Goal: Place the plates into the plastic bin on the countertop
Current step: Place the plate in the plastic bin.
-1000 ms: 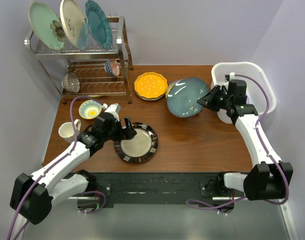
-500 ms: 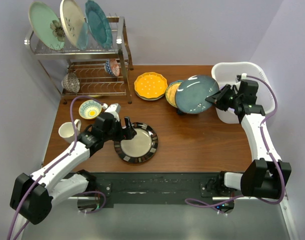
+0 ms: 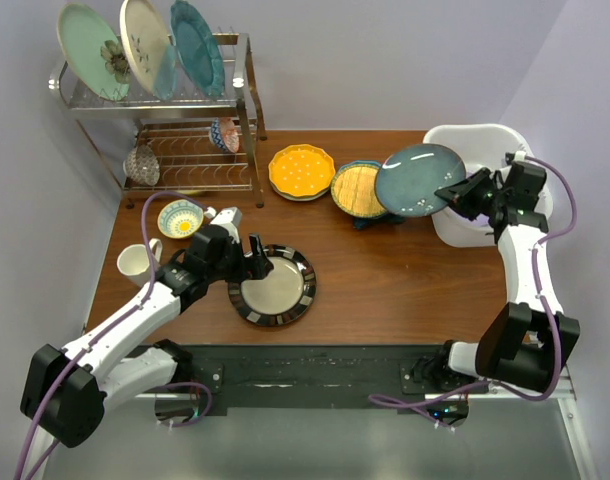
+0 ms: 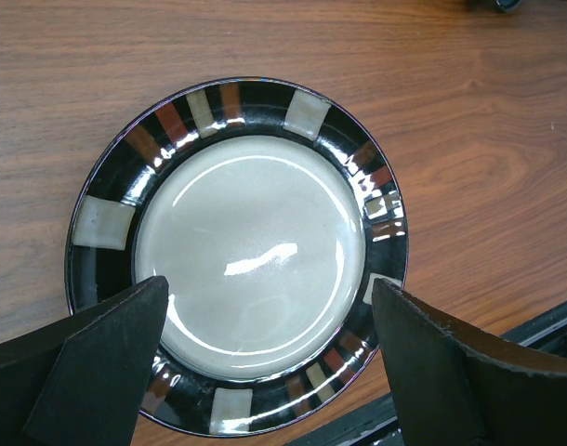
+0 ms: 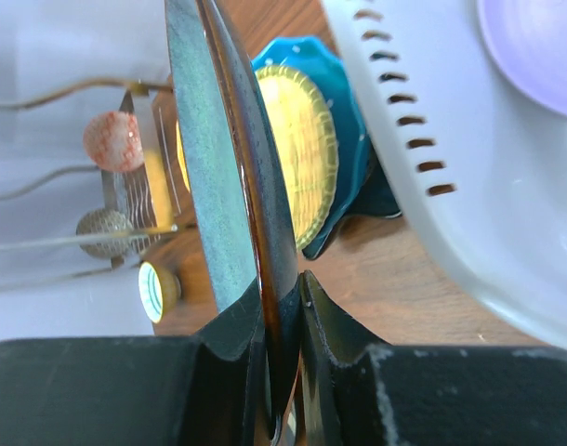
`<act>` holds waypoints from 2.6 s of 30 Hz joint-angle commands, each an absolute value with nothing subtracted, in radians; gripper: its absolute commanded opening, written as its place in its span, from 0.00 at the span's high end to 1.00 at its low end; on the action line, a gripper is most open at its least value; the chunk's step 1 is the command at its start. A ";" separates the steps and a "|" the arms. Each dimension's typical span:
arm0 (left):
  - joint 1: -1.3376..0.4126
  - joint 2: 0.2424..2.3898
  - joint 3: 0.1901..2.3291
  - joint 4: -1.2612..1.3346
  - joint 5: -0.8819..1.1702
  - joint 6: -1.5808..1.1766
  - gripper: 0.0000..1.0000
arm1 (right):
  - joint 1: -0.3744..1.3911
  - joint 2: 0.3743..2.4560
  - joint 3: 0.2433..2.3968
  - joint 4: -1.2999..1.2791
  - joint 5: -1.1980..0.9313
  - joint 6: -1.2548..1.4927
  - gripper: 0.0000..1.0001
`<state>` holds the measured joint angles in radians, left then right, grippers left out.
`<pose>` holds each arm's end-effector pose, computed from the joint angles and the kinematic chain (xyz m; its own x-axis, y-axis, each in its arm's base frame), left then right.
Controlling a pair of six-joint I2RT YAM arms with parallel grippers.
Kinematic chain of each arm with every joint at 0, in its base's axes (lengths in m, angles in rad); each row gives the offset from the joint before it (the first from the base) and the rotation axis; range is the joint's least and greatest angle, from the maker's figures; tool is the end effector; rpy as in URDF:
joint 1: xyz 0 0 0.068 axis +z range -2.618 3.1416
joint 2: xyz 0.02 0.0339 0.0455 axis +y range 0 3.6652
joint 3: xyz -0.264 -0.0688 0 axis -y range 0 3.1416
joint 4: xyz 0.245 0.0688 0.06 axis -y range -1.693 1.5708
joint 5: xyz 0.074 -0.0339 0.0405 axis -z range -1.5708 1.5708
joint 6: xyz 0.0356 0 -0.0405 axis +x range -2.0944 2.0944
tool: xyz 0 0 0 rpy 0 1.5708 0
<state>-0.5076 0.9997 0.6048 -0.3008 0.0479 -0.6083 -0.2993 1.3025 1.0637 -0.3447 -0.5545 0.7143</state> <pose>0.1832 -0.1039 0.2265 -0.7555 -0.2330 -0.6124 0.1047 0.8797 -0.4638 0.2819 -0.0674 0.3110 -0.5086 0.7398 -0.4405 0.2170 0.6053 0.7659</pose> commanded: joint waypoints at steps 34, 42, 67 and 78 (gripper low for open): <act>-0.514 1.025 0.617 -0.285 0.054 -0.557 0.05 | -0.489 1.295 1.028 -0.003 -0.471 0.968 1.00; -0.514 1.039 0.612 -0.278 0.066 -0.555 0.05 | -0.512 1.335 1.008 0.069 -0.476 1.023 1.00; -0.514 1.069 0.623 -0.276 0.089 -0.545 0.05 | -0.557 1.374 0.946 0.149 -0.354 1.078 1.00; -0.512 1.077 0.627 -0.281 0.091 -0.540 0.05 | -0.558 1.424 0.917 0.204 -0.336 1.115 1.00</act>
